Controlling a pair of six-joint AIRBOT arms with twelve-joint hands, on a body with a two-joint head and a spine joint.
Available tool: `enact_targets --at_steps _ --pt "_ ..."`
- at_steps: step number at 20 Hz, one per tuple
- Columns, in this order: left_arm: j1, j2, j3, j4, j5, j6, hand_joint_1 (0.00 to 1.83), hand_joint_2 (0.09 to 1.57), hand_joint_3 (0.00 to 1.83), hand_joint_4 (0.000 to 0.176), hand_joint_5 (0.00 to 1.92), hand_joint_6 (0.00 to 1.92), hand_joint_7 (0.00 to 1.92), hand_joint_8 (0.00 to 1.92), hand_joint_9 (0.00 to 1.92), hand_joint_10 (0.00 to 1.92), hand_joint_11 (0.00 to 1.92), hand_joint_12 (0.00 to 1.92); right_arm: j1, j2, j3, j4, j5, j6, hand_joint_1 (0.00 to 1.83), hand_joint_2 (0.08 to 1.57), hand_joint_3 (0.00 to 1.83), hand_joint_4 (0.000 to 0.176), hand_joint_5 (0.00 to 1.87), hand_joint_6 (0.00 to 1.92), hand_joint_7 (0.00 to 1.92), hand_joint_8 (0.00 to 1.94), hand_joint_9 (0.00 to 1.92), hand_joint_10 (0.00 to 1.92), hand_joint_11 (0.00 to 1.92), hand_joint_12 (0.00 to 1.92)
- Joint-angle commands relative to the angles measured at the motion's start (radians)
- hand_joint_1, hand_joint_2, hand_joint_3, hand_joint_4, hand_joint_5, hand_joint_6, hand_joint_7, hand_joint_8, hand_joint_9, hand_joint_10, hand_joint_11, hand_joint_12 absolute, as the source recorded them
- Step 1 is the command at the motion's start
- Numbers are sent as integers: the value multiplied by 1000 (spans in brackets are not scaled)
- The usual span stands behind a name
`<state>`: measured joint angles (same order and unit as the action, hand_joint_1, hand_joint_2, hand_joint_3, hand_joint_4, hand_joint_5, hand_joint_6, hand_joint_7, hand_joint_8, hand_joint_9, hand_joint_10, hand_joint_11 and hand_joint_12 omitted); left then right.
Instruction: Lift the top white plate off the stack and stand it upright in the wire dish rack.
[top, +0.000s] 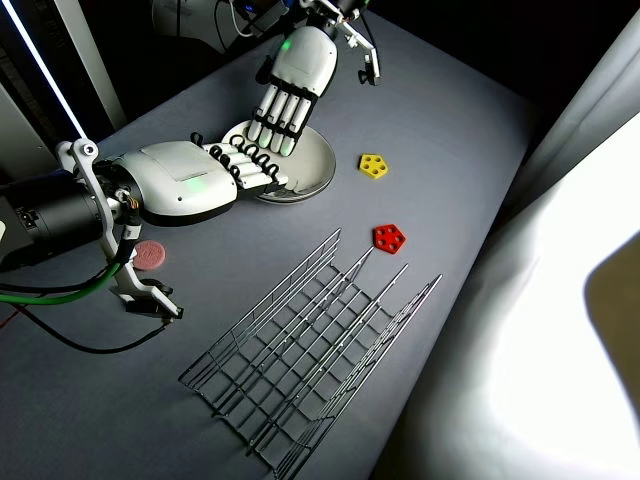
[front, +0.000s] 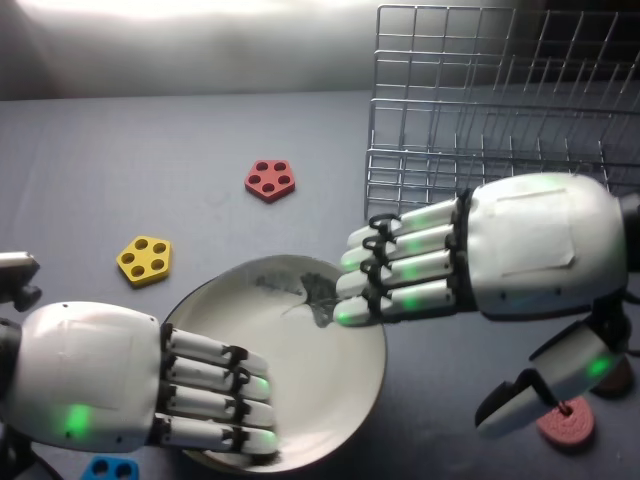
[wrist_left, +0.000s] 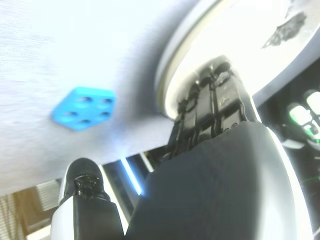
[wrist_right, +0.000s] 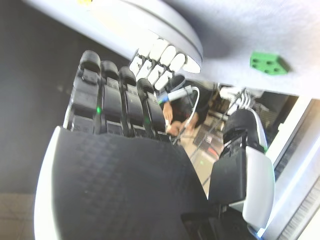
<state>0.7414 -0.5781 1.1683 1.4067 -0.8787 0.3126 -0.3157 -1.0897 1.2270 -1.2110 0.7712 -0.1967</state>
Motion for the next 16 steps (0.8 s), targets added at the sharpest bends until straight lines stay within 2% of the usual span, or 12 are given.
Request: enact_targets --at_steps 1,6,9,11,14,16 --pt "-11 -13 -14 -5 -47 5 151 967 0 0 7 1 19 0 45 0 70 19 4 5 5 59 65 0 178 1017 1 0 80 8 78 9 67 7 91 7" --pt "10 -12 32 -7 -61 7 147 972 2 0 14 3 26 2 43 2 52 11 1 -20 20 59 57 -1 137 1013 0 0 75 0 80 2 73 3 98 9" --pt "14 -12 45 -5 -73 4 167 965 0 0 15 2 27 1 43 1 62 14 -2 -30 19 59 54 -14 188 1009 0 0 95 6 90 4 81 4 100 9" --pt "12 -9 26 -4 -70 4 157 962 0 0 28 6 43 7 60 8 73 19 -2 -38 19 59 50 -22 134 1022 4 0 77 0 75 0 75 1 100 8" --pt "2 -8 -11 -6 -55 6 143 965 1 0 7 0 10 0 26 0 46 6 1 -39 19 63 46 -24 220 999 0 0 122 13 123 13 125 14 147 27" --pt "-1 -9 -26 -10 -47 7 138 965 0 0 7 1 11 2 27 3 46 6 6 -35 19 68 46 -24 168 1013 2 0 85 0 83 0 77 0 97 4"
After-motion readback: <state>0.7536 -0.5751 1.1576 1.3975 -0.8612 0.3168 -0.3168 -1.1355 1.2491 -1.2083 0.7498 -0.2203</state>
